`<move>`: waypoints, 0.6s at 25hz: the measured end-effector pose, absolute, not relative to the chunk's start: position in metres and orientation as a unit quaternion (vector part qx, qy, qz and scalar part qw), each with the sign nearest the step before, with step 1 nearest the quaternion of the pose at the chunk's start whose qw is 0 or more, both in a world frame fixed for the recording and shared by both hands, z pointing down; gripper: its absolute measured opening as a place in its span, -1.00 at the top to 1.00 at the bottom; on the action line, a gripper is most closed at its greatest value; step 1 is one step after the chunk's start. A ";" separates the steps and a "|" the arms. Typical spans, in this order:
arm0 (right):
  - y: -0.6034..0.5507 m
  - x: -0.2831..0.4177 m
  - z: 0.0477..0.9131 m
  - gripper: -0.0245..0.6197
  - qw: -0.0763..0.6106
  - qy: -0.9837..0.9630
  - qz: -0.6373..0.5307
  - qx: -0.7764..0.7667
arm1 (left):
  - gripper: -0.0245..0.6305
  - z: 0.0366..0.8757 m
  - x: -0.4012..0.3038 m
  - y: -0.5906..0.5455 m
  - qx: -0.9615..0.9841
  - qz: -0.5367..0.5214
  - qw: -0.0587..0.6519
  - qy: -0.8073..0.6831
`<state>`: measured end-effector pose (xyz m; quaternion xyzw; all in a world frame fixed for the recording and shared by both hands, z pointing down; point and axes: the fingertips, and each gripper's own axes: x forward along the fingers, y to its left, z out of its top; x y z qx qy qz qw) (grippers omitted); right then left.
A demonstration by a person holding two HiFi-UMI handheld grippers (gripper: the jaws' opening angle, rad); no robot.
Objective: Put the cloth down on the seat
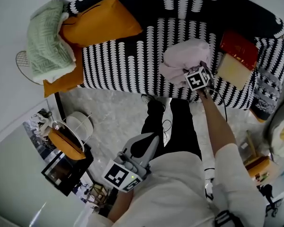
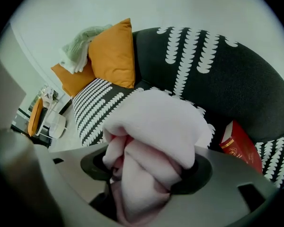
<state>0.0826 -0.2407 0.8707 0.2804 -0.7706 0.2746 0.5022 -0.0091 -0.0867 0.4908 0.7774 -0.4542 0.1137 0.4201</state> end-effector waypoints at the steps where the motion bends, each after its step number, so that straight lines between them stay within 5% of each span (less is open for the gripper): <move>1: -0.240 0.082 0.875 0.01 0.504 -0.770 0.273 0.281 | 0.89 0.494 -0.007 -0.085 0.775 0.114 0.425 -0.453; 15: -0.234 0.080 0.922 -0.10 0.552 -0.759 0.231 0.258 | 0.89 0.524 -0.006 -0.062 0.746 0.122 0.461 -0.464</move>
